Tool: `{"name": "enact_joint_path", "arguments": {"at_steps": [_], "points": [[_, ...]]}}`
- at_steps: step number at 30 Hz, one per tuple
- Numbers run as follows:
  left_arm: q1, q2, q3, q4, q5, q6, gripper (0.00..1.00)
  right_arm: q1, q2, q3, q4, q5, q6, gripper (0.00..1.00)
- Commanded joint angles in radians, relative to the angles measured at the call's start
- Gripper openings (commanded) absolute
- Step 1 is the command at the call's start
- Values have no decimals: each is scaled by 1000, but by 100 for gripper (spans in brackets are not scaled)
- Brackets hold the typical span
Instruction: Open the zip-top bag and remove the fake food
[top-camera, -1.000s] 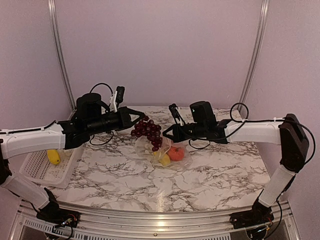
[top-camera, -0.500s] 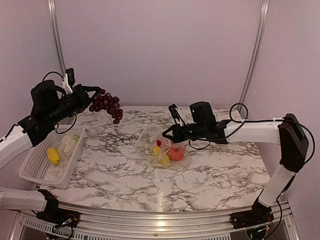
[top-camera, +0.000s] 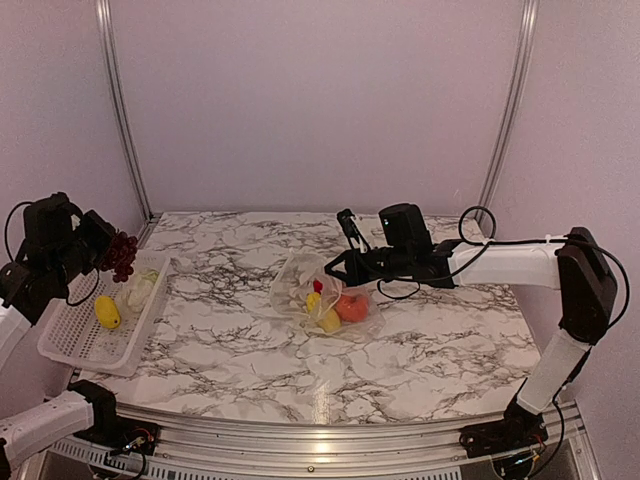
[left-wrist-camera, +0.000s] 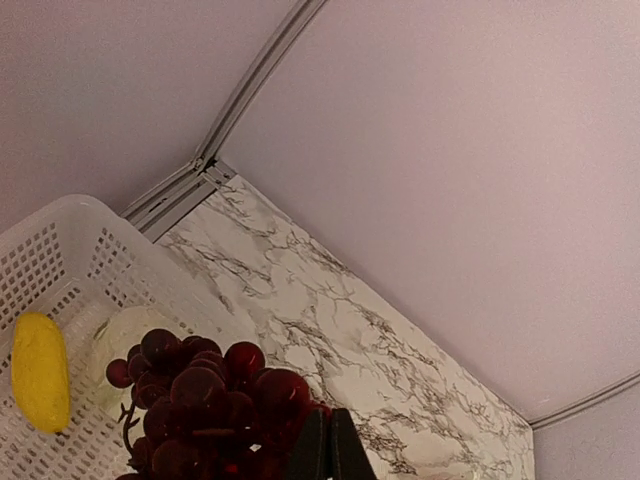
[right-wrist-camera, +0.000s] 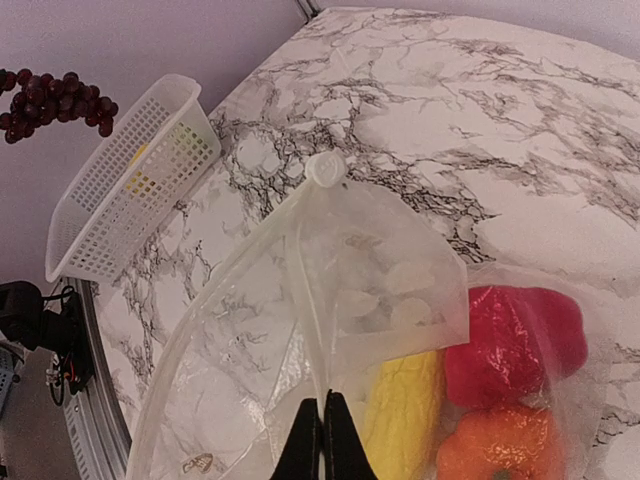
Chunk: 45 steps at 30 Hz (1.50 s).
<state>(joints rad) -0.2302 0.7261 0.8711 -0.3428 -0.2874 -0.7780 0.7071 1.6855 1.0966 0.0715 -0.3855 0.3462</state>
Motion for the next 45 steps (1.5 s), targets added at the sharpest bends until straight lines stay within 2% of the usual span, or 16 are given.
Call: {"name": "enact_joint_path", "arguments": {"at_steps": [1, 8, 19, 25, 30, 33, 35, 37, 43, 45], "points": [[49, -51, -27, -157, -153, -22, 0, -9, 14, 25, -2, -8, -10, 0], [74, -108, -57, -251, -222, -79, 0, -9, 16, 26, -4, -3, -12, 0], [74, -282, -198, -392, -207, -198, 0, -9, 33, 30, 3, -12, -9, 0], [74, -279, -313, -351, -143, -255, 0, -8, 36, 36, 7, -17, -3, 0], [74, -208, -362, -216, -115, -248, 14, -8, 22, 33, -1, -10, -8, 0], [75, -144, -359, -142, -92, -223, 25, -9, 15, 32, -8, -8, -12, 0], [75, -108, -350, -91, -67, -200, 39, -9, 12, 34, -11, -9, -14, 0], [75, -76, -344, -48, -29, -178, 44, -9, 9, 34, -11, -9, -15, 0], [73, 20, -367, 222, 257, -54, 65, -9, 6, 36, -5, -23, -13, 0], [68, 58, -376, 300, 347, -38, 66, -9, 6, 37, 0, -30, -10, 0]]}}
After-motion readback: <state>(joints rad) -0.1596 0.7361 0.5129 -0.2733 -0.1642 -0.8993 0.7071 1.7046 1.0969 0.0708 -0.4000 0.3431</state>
